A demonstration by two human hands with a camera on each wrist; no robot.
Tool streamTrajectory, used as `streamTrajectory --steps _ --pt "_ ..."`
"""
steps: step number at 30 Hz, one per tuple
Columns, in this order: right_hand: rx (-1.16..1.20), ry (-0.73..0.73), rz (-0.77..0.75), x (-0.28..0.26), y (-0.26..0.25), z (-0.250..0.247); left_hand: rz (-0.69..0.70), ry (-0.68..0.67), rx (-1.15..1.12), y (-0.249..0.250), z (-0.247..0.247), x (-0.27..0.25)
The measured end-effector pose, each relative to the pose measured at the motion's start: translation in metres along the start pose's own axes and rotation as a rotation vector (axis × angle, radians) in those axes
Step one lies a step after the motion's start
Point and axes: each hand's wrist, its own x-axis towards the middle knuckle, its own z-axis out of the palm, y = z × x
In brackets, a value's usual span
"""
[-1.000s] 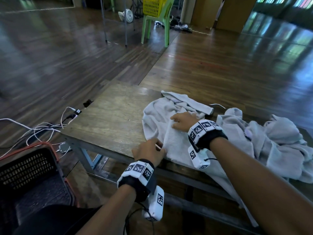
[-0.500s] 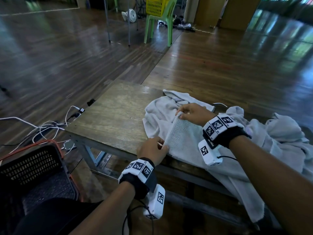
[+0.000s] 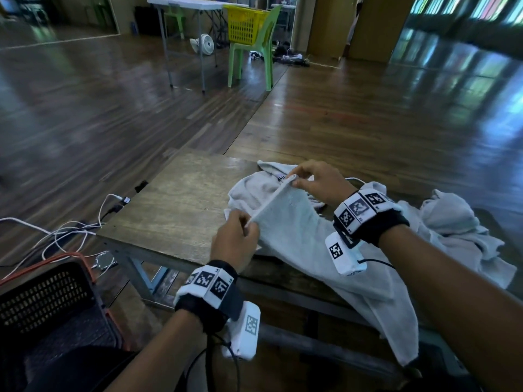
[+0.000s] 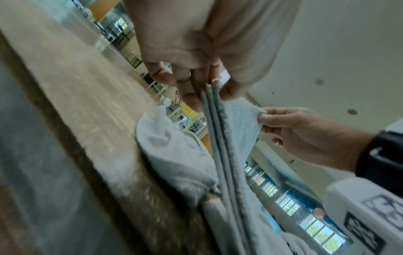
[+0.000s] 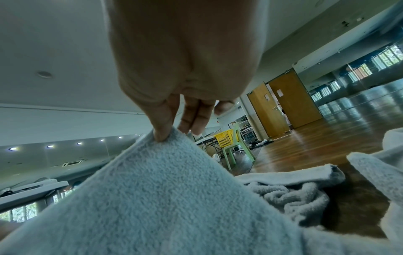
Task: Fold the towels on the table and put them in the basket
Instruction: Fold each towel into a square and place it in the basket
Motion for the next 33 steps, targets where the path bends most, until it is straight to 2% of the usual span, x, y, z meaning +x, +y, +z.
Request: streamTrajectory --steps 3,5,12,16,17,21,23,29,33 --pt "0.029 0.099 -0.058 0.002 -0.003 -0.005 0.088 0.165 -0.045 0.011 -0.015 0.007" --pt "0.06 0.12 -0.061 0.0 -0.001 -0.011 0.181 0.178 -0.04 0.02 -0.018 0.004" --pt "0.297 0.061 0.2 -0.044 0.052 -0.013 0.407 -0.077 0.026 0.034 0.02 -0.019" --pt "0.312 0.016 0.229 -0.07 0.081 -0.013 0.479 -0.205 0.092 0.038 0.057 -0.033" --pt "0.294 0.009 0.223 -0.075 0.087 -0.012 0.499 -0.218 0.133 0.039 0.066 -0.036" --pt "0.404 0.048 0.392 -0.084 0.111 -0.011 0.551 -0.241 0.27 0.045 0.1 -0.046" --pt "0.415 0.022 0.393 -0.088 0.119 -0.017 0.561 -0.244 0.329 0.049 0.113 -0.05" --pt "0.298 0.023 0.458 -0.097 0.142 -0.014 0.6 -0.288 0.44 0.055 0.134 -0.054" --pt "0.185 0.017 0.484 -0.097 0.145 -0.008 0.665 -0.255 0.502 0.048 0.142 -0.055"
